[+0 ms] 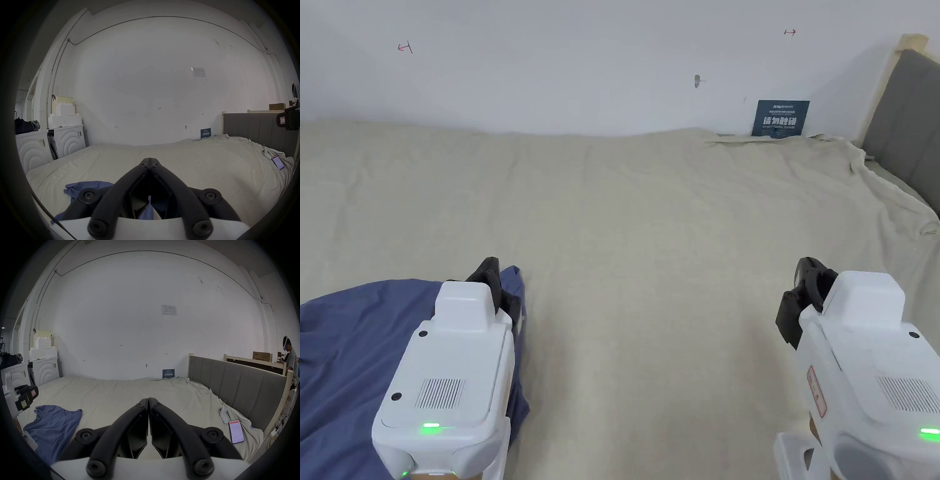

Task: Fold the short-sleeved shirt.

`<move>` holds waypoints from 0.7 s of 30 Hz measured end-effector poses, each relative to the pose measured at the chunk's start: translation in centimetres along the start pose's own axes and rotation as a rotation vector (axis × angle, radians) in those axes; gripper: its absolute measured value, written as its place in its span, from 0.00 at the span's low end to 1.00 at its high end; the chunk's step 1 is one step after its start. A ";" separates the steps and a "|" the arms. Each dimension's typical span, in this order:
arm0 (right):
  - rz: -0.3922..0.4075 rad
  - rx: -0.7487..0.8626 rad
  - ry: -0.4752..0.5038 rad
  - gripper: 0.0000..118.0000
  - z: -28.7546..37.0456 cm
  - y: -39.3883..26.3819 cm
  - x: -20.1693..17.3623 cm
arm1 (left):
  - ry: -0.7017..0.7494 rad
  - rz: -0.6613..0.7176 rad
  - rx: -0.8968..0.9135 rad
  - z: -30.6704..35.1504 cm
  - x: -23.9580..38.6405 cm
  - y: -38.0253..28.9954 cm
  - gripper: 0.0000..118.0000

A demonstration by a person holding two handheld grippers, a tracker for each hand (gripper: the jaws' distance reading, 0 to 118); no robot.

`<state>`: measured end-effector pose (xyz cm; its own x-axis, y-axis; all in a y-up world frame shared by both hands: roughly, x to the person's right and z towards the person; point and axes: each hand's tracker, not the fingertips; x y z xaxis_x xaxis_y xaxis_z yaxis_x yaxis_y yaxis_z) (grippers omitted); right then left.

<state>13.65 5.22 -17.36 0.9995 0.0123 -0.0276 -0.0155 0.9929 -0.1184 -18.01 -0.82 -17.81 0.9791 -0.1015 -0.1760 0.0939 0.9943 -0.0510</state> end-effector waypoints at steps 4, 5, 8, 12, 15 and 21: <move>0.003 0.001 0.001 0.00 -0.1 0.0 0.2 | -0.001 -0.006 -0.003 0.0 0.0 0.0 0.00; 0.002 0.001 0.002 0.00 -0.2 -0.2 0.5 | -0.002 -0.008 -0.004 -0.1 0.0 -0.1 0.00; 0.002 0.001 0.003 0.00 -0.3 -0.1 0.5 | 0.000 -0.010 -0.003 0.0 0.1 0.0 0.00; 0.006 0.002 0.006 0.00 -0.4 -0.2 0.7 | 0.000 -0.009 -0.002 0.0 0.1 0.0 0.00; 0.004 0.002 0.006 0.00 -0.3 -0.2 0.6 | 0.001 -0.010 -0.002 0.0 0.1 -0.1 0.00; 0.010 0.005 0.013 0.00 -0.4 -0.2 0.5 | 0.008 -0.006 0.003 0.1 -0.3 0.2 0.00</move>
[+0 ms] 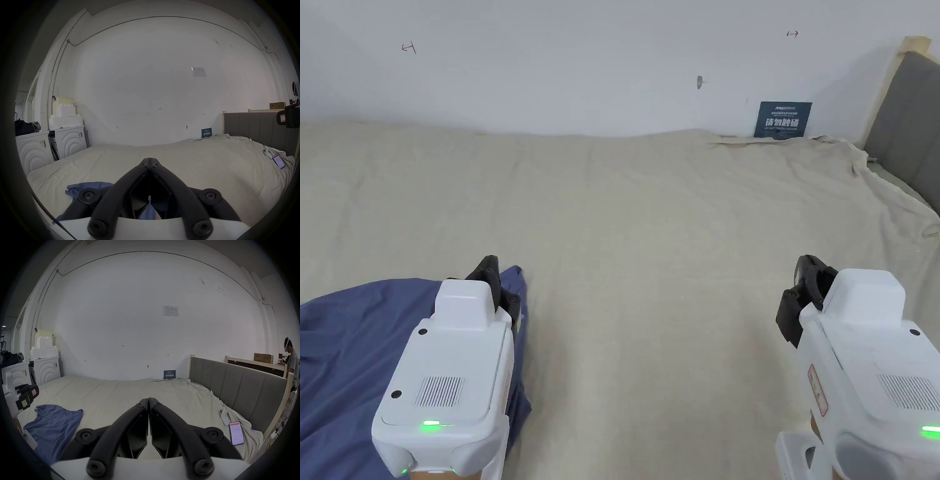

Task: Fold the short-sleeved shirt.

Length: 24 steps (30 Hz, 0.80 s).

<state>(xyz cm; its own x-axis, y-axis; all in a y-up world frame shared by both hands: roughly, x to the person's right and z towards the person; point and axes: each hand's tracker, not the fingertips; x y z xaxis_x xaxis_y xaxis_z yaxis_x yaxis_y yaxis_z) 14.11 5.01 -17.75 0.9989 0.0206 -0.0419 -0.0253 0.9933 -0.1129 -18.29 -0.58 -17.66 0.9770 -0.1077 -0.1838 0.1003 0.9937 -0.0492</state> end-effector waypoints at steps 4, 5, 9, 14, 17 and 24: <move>0.004 0.003 0.010 0.00 -0.2 0.1 -0.4 | 0.015 0.000 0.001 0.1 -0.7 0.1 0.00; 0.008 0.005 0.015 0.00 -0.3 0.1 -0.6 | 0.021 0.000 0.003 0.2 -1.0 0.1 0.00; 0.023 0.011 0.052 0.00 -0.7 0.3 -1.9 | 0.055 0.007 0.002 0.6 -2.5 0.1 0.00; 0.042 0.023 0.116 0.00 -1.3 0.6 -4.7 | 0.123 -0.008 -0.001 1.6 -5.5 -0.2 0.00; 0.046 0.029 0.171 0.00 -1.6 1.0 -7.1 | 0.181 -0.011 -0.006 2.6 -7.9 -0.2 0.00; 0.052 0.038 0.309 0.00 -2.5 1.1 -12.7 | 0.329 -0.010 -0.020 5.5 -13.7 -0.6 0.00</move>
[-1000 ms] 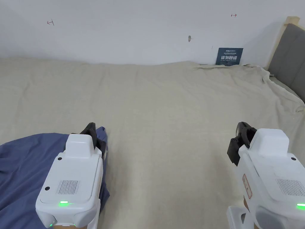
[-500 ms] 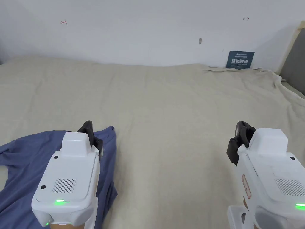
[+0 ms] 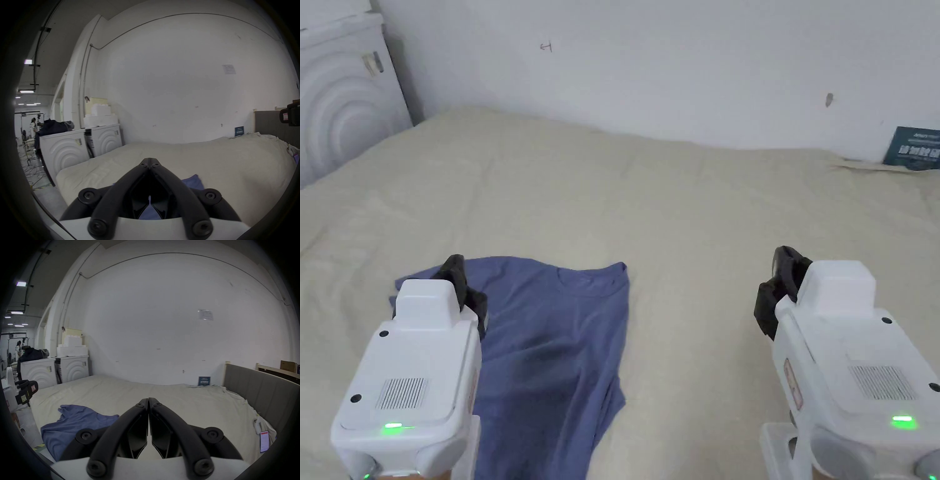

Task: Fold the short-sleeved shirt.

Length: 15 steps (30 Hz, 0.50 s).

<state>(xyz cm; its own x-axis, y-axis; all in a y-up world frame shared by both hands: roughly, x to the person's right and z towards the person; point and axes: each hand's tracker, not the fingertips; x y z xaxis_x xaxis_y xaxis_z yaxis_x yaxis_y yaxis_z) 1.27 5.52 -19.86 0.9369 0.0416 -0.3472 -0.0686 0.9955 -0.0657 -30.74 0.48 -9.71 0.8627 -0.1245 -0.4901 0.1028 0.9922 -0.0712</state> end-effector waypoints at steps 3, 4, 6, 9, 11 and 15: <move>-0.001 0.007 0.061 0.00 -0.8 0.2 -2.4 | 0.059 -0.013 -0.009 0.7 -2.7 -0.2 0.00; 0.002 0.008 0.078 0.00 -1.1 0.2 -3.2 | 0.080 -0.018 -0.013 0.9 -3.6 -0.3 0.00; 0.007 0.011 0.111 0.00 -1.4 0.2 -4.6 | 0.113 -0.024 -0.017 1.5 -5.2 -0.4 0.00; 0.005 0.009 0.161 0.00 -1.7 0.1 -6.4 | 0.159 -0.034 -0.028 2.3 -7.4 -0.6 0.00; 0.005 0.010 0.184 0.00 -1.8 0.1 -7.5 | 0.189 -0.039 -0.033 2.9 -8.6 -0.7 0.00; 0.008 0.007 0.221 0.00 -1.6 0.3 -9.1 | 0.231 -0.039 -0.040 3.9 -10.2 -1.0 0.00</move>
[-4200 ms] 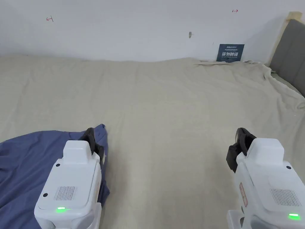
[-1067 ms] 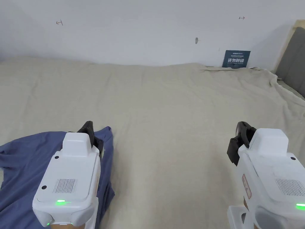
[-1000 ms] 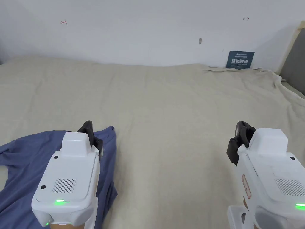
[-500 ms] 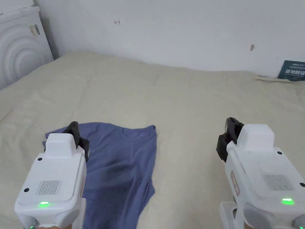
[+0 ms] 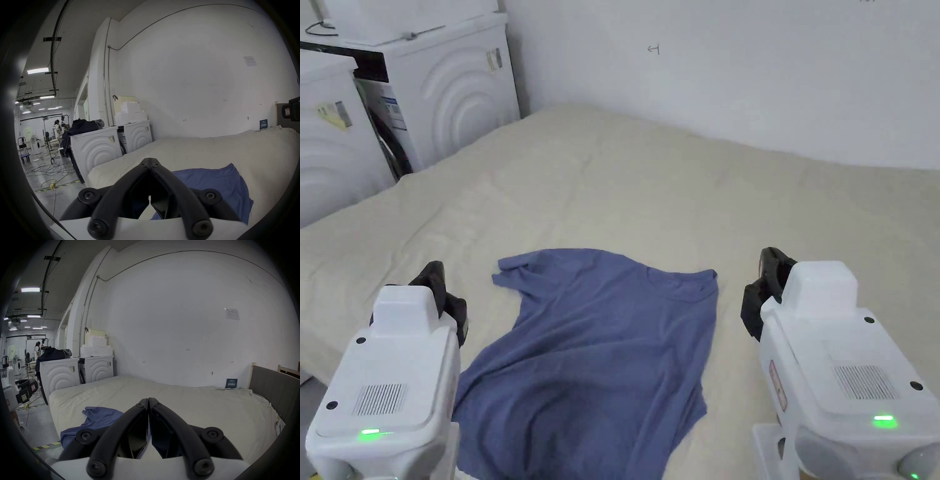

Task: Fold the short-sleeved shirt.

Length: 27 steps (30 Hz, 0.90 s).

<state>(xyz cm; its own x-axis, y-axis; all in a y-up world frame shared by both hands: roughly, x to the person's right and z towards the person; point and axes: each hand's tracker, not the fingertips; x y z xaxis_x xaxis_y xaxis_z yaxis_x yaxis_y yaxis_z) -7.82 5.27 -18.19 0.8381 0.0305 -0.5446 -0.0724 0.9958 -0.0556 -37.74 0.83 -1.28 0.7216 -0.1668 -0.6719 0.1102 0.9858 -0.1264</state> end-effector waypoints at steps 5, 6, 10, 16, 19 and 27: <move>0.006 0.000 0.024 0.00 0.1 0.1 -1.0 | 0.028 0.007 -0.008 0.4 -0.9 -0.2 0.00; 0.008 -0.002 0.024 0.00 0.1 0.2 -1.0 | 0.029 0.006 -0.009 0.4 -0.9 -0.3 0.00; 0.008 -0.004 0.020 0.00 0.1 0.0 -0.5 | 0.020 0.005 -0.013 0.1 -0.4 -0.2 0.00; 0.016 -0.005 -0.012 0.00 0.3 0.2 0.6 | -0.132 0.033 -0.111 -2.4 1.5 0.3 0.00; 0.012 -0.006 -0.028 0.00 0.4 0.3 1.1 | -0.220 0.059 -0.198 -4.4 2.8 0.6 0.00; 0.010 -0.021 -0.067 0.00 -0.3 -0.5 3.2 | -0.402 0.125 -0.596 -12.1 7.6 -1.2 0.09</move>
<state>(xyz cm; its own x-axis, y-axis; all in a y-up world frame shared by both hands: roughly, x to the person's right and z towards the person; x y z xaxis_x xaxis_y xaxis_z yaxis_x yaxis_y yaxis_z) -5.23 4.88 -20.17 0.8717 0.0471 -0.4877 -0.0918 0.9934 -0.0682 -40.67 -1.82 -15.06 0.9122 0.0786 -0.4022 -0.2978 0.8013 -0.5188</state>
